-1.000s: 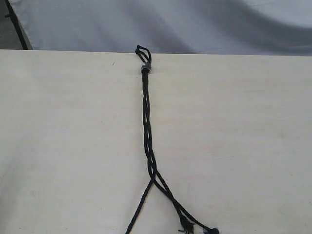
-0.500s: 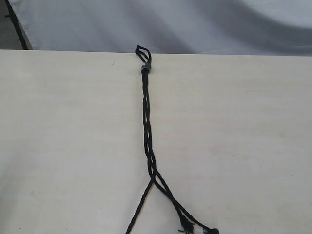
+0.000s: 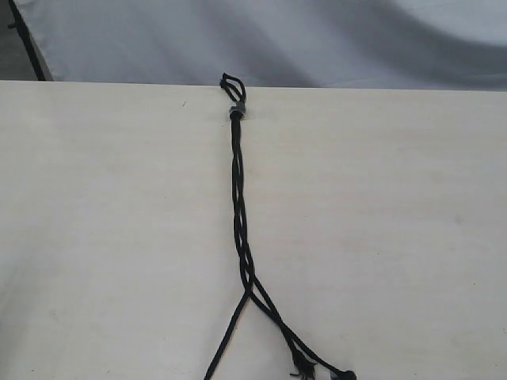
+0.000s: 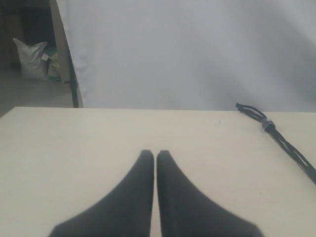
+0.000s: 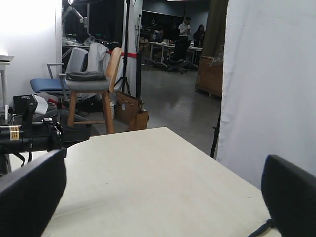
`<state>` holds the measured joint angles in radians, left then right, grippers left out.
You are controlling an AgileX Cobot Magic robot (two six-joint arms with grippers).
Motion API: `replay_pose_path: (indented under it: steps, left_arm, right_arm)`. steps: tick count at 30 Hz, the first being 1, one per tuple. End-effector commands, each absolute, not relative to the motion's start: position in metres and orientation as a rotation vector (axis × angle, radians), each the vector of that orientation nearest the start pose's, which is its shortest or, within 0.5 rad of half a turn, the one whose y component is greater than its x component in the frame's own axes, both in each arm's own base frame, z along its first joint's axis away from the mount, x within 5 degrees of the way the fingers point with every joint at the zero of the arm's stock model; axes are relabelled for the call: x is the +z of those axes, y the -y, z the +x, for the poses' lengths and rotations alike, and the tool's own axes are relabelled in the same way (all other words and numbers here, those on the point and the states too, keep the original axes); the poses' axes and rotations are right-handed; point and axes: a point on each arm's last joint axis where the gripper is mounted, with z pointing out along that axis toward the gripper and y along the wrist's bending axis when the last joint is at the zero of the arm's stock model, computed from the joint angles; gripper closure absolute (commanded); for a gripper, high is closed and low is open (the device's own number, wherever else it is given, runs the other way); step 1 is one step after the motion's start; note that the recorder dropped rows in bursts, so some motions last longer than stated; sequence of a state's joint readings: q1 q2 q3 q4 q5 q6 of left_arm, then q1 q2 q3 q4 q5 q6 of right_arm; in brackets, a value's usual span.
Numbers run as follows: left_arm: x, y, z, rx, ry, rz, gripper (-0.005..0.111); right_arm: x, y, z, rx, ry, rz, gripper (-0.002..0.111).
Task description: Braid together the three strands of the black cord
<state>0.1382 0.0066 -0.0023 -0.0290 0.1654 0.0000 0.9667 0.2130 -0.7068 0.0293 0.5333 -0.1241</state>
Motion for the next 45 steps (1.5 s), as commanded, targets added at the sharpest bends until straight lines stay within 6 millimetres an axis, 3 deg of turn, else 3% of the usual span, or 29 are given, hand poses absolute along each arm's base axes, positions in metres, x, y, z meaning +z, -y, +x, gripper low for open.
replay_pose_path:
  steps: [1,6,11,16,20,21,25,29,34,38,45]
  left_arm:
    - [0.198,-0.007,0.056,0.077,-1.643,-0.139,0.104]
    - [0.198,-0.007,0.056,0.077,-1.643,-0.139,0.104]
    - [0.198,-0.007,0.056,0.077,-1.643,-0.139,0.104]
    - [0.198,-0.007,0.056,0.08,-1.644,-0.136,0.104]
    - [0.198,-0.007,0.056,0.08,-1.644,-0.136,0.104]
    - [0.198,-0.007,0.056,0.08,-1.644,-0.136,0.104]
    - [0.198,-0.007,0.056,0.08,-1.644,-0.136,0.104]
    - [0.198,-0.007,0.056,0.079,-1.644,-0.137,0.104]
    - [0.198,-0.007,0.056,0.079,-1.644,-0.137,0.104]
    - [0.198,-0.007,0.056,0.079,-1.644,-0.137,0.104]
    - [0.198,-0.007,0.056,0.079,-1.644,-0.137,0.104]
  right_arm:
    - [0.382,-0.015,0.01,0.642,-1.298,-0.826,0.008]
    - [0.355,-0.023,0.017,0.616,-1.416,-0.885,0.008]
    - [0.303,-0.042,0.029,0.607,-1.514,-0.933,0.008]
    - [0.251,-0.057,0.039,0.665,-1.486,-0.863,0.008]
    - [0.216,-0.06,0.042,0.71,-1.344,-0.77,0.008]
    - [0.222,-0.059,0.043,0.713,-1.294,-0.719,0.008]
    - [0.219,-0.046,0.051,0.601,-1.401,-0.534,0.008]
    - [0.218,-0.026,0.051,0.41,-1.408,-0.315,0.008]
    - [0.203,-0.012,0.055,0.136,-1.584,-0.208,0.008]
    - [0.201,-0.008,0.056,0.176,-1.619,-0.026,0.008]
    - [0.196,-0.005,0.056,0.122,-1.671,0.018,0.008]
